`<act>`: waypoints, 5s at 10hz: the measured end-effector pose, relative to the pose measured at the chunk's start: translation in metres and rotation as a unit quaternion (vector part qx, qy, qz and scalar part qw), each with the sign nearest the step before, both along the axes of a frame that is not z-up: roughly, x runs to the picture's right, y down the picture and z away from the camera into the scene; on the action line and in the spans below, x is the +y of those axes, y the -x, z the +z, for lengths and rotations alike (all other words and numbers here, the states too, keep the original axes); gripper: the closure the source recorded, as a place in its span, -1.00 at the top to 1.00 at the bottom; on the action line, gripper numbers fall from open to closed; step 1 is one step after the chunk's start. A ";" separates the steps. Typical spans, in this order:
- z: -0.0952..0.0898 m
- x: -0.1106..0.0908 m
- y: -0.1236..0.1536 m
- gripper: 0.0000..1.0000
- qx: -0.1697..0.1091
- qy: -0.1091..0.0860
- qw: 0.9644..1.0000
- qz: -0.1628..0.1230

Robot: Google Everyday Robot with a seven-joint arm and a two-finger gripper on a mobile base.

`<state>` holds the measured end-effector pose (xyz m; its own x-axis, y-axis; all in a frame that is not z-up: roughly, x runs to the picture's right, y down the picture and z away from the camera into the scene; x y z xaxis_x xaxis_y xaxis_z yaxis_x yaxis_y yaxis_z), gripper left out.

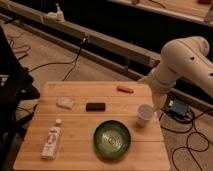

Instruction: Place the white sponge in the ceramic bowl

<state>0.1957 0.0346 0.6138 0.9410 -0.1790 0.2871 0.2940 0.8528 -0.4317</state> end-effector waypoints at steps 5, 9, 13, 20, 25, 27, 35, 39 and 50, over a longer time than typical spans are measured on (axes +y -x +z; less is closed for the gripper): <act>-0.001 -0.001 0.000 0.60 0.001 -0.001 1.000 0.000; -0.001 0.000 0.000 0.60 0.001 -0.001 1.000 0.000; -0.001 -0.001 0.000 0.60 0.001 -0.001 1.000 0.000; 0.004 -0.011 0.017 0.60 -0.031 -0.003 0.999 0.026; 0.027 -0.045 0.093 0.60 -0.096 -0.008 0.995 0.009; 0.044 -0.057 0.150 0.60 -0.125 -0.003 0.992 -0.012; 0.054 -0.052 0.200 0.60 -0.162 0.011 0.986 -0.028; 0.090 -0.026 0.238 0.60 -0.190 0.052 0.980 -0.015; 0.205 0.006 0.409 0.60 -0.272 0.126 0.954 -0.005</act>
